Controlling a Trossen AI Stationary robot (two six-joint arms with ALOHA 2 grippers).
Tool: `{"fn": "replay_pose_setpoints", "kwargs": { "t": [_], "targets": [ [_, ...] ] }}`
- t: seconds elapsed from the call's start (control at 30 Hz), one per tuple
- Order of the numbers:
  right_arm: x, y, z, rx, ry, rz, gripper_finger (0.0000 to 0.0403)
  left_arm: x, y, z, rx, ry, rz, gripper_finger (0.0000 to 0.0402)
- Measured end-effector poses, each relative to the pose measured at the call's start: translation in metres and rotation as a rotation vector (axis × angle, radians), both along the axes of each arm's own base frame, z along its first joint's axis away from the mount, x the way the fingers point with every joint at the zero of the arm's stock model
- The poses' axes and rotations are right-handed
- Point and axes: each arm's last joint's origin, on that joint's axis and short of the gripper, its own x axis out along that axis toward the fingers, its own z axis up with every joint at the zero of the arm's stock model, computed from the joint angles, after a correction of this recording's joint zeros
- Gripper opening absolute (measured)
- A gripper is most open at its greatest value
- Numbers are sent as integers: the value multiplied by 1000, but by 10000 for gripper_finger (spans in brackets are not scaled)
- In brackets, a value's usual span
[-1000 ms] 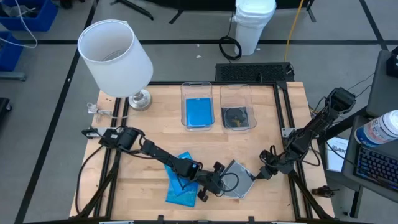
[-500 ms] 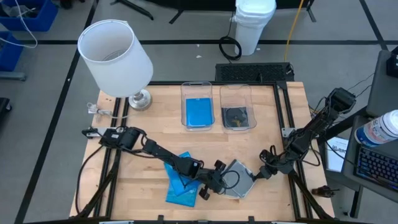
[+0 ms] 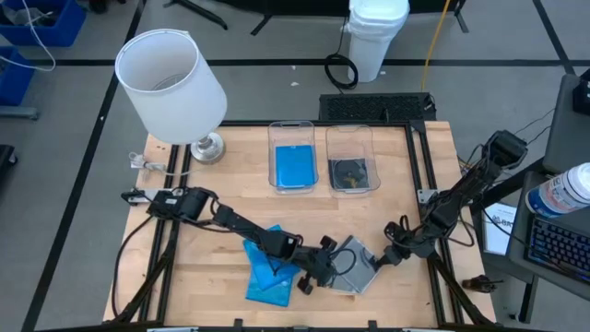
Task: Pick & place jewel cases by type
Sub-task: Put the right black CD case into the right transparent bin
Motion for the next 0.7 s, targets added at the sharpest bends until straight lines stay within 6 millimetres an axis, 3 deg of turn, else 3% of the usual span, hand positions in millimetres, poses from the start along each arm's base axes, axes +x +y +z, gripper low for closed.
{"fn": "replay_pose_setpoints", "kwargs": {
  "t": [0.5,0.7],
  "targets": [
    [8,10,4,33,-116,80,145,6,3,-13,-21,-27,1,46],
    [9,10,6,24,-145,105,116,7,3,-12,-22,-29,1,46]
  ]
}}
